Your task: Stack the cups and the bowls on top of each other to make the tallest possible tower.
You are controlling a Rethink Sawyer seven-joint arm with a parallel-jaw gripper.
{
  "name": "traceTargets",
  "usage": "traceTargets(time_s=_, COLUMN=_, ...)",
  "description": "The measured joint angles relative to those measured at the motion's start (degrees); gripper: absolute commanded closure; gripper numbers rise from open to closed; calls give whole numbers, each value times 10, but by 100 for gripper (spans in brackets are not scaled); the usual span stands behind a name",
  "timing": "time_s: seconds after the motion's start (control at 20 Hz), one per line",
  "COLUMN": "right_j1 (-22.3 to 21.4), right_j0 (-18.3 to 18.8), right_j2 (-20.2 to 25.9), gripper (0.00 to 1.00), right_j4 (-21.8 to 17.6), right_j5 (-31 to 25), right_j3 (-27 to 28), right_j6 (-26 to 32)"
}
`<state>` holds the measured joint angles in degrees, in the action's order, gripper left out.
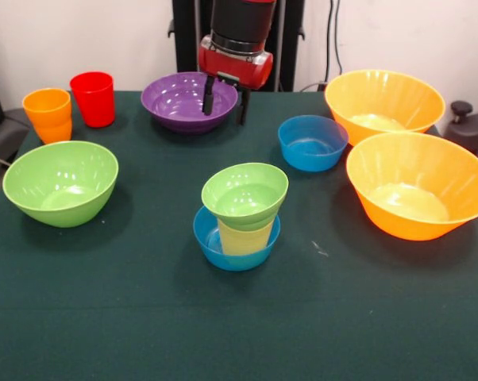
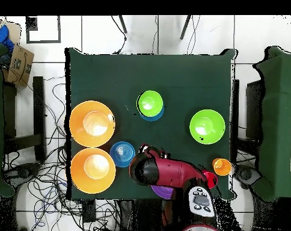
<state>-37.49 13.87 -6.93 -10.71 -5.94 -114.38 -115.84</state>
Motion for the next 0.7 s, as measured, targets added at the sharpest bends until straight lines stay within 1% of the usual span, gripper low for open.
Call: traceTargets(time_s=0.7, right_j1=35, right_j0=11, right_j2=-11, gripper=0, right_j4=-3, right_j5=0, right_j3=-4, right_j6=0)
